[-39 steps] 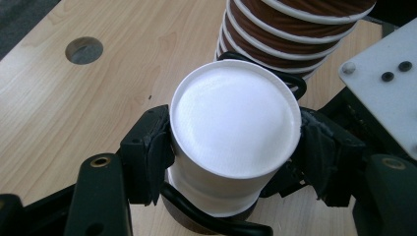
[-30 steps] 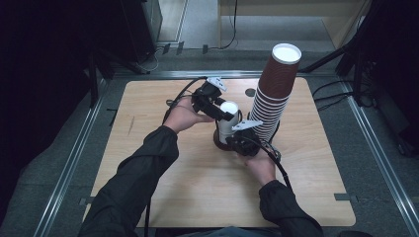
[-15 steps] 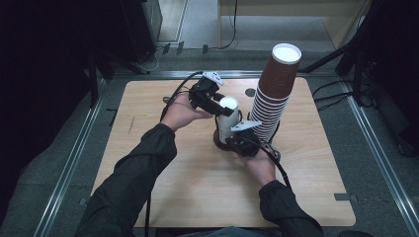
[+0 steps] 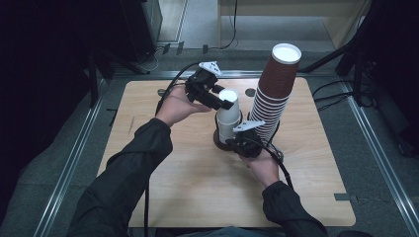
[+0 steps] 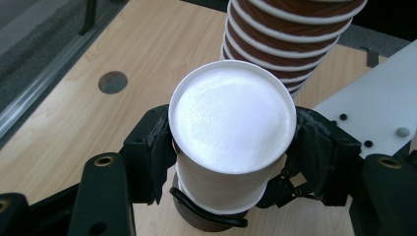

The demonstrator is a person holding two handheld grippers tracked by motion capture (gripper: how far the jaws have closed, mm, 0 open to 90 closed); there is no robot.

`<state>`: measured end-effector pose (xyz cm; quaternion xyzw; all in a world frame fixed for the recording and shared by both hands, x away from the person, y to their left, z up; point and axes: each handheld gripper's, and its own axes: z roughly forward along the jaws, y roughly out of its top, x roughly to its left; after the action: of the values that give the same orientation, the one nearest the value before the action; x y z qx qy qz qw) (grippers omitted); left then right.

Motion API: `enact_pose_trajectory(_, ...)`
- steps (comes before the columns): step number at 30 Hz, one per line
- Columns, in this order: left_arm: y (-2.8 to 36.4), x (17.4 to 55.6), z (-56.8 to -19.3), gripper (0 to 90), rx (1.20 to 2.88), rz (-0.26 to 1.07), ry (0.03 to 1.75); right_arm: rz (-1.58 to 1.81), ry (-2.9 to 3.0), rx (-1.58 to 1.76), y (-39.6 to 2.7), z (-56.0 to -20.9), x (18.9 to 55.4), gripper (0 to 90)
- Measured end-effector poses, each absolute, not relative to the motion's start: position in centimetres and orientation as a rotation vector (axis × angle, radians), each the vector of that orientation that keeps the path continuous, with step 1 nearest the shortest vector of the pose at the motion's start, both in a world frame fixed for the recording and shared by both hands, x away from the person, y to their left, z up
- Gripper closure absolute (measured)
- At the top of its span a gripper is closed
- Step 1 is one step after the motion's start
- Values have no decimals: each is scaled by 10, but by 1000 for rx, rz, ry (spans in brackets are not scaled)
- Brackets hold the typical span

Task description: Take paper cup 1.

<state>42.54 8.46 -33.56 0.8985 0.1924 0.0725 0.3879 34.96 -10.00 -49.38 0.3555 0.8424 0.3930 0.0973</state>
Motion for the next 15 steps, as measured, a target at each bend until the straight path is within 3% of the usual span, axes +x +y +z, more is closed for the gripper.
enact_pose_trajectory(15,100,405,-306,355,2292,211,477,1220,2606,1002,-111,-478,341,880)
